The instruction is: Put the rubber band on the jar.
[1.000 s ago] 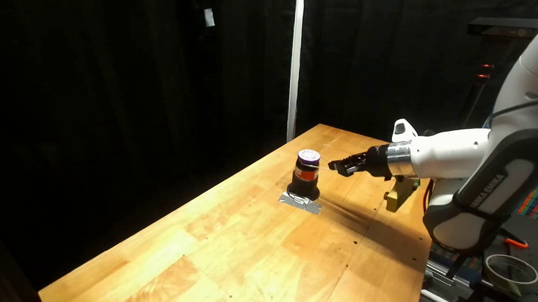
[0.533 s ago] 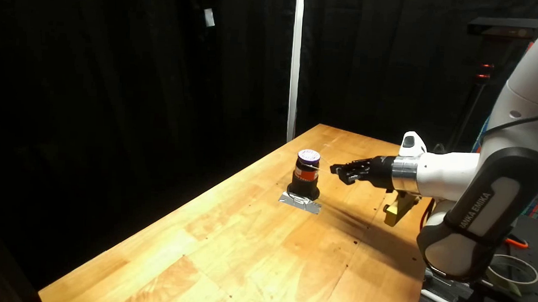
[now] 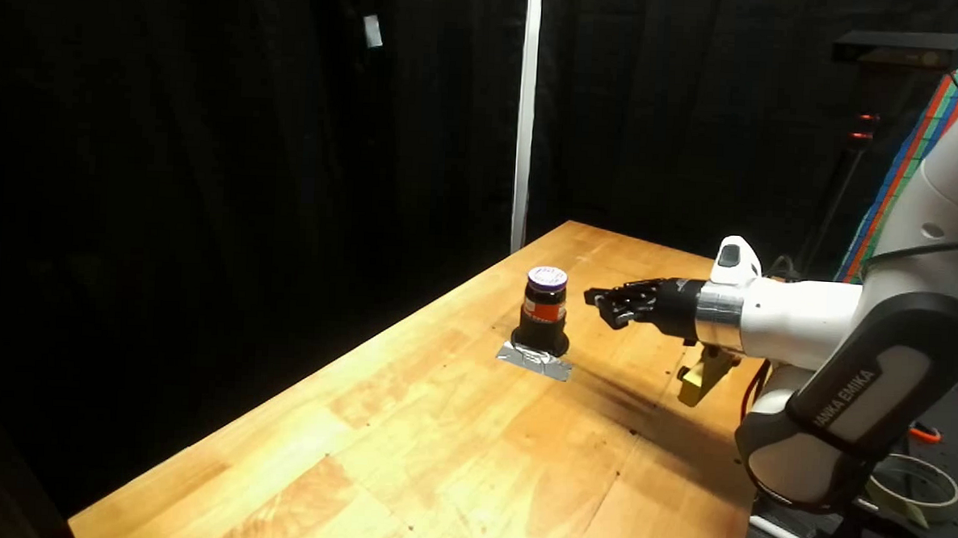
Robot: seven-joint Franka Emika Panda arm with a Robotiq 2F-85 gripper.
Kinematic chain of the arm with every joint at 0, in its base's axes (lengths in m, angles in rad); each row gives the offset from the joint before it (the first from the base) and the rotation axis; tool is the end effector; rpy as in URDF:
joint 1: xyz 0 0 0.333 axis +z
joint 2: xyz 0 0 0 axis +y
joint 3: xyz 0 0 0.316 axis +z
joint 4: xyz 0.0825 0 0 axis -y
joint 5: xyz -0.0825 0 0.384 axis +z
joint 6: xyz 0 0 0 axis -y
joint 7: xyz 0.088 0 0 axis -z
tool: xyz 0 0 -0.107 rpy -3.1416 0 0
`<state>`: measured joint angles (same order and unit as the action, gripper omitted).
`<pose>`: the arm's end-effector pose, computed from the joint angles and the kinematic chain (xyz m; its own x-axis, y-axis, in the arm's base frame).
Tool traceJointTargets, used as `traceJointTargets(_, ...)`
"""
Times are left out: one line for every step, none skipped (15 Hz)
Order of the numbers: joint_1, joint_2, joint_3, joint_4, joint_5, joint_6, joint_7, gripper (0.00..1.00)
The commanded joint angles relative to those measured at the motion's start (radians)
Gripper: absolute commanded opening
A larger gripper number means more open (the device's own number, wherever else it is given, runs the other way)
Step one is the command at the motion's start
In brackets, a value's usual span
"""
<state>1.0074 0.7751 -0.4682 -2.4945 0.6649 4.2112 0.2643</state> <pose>0.4276 0.1566 0.1819 0.3336 0.0003 0.9427 -0.1277 -0.9908 0.0455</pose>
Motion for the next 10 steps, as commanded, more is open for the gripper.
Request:
traceJointTargets(-0.019, -0.202, -0.050, -0.078, -0.113, -0.144, -0.136, 0.11)
traceJointTargets(-0.028, -0.244, -0.060, -0.078, -0.137, -0.237, -0.195, 0.13)
traceJointTargets(-0.025, -0.285, -0.083, -0.080, -0.129, -0.310, -0.242, 0.37)
traceJointTargets(-0.012, -0.335, -0.111, -0.072, -0.088, -0.396, -0.310, 0.38)
traceJointTargets(0.015, -0.390, -0.150, -0.070, -0.050, -0.481, -0.391, 0.40)
traceJointTargets(0.056, -0.421, -0.206, -0.053, -0.004, -0.566, -0.456, 0.47)
traceJointTargets(0.117, -0.445, -0.281, -0.037, 0.050, -0.650, -0.526, 0.55)
traceJointTargets(0.198, -0.441, -0.372, -0.011, 0.120, -0.736, -0.599, 0.63)
traceJointTargets(0.272, -0.421, -0.457, 0.022, 0.203, -0.810, -0.677, 0.70)
traceJointTargets(0.334, -0.410, -0.537, 0.043, 0.270, -0.873, -0.745, 0.77)
